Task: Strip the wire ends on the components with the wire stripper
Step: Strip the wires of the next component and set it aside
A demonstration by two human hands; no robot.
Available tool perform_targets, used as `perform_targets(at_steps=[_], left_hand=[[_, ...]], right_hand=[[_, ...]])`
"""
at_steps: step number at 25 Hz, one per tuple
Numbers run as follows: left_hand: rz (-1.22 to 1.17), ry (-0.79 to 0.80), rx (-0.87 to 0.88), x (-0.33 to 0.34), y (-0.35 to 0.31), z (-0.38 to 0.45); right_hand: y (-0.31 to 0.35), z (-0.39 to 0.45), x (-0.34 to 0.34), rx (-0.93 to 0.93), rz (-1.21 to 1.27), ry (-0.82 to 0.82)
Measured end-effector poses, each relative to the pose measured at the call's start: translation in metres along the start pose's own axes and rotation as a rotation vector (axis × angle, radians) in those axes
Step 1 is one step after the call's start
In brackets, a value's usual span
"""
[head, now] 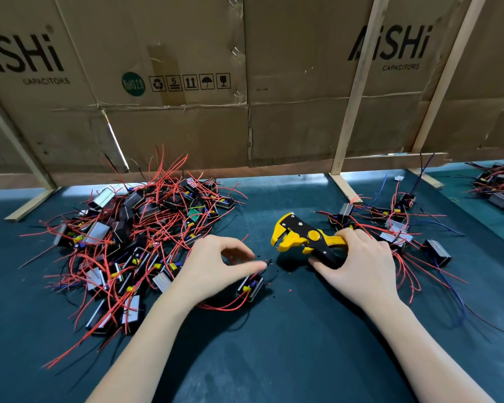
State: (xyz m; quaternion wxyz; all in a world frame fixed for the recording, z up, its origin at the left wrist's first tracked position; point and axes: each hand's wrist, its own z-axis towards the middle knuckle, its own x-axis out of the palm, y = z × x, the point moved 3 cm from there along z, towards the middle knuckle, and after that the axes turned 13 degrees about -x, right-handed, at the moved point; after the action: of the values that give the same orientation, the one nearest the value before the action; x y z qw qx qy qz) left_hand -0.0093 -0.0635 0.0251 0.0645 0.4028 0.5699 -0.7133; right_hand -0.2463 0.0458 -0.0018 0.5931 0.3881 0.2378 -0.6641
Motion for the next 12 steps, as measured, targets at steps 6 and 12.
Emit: perform_targets(at_steps=[6, 12], left_hand=[[-0.034, 0.088, -0.011, 0.022, -0.003, -0.001], [-0.242, 0.167, -0.037, 0.024, 0.003, 0.002]], right_hand=[[0.003, 0.0, -0.001, -0.065, -0.053, -0.051], [0.007, 0.0, -0.004, -0.142, -0.111, -0.106]])
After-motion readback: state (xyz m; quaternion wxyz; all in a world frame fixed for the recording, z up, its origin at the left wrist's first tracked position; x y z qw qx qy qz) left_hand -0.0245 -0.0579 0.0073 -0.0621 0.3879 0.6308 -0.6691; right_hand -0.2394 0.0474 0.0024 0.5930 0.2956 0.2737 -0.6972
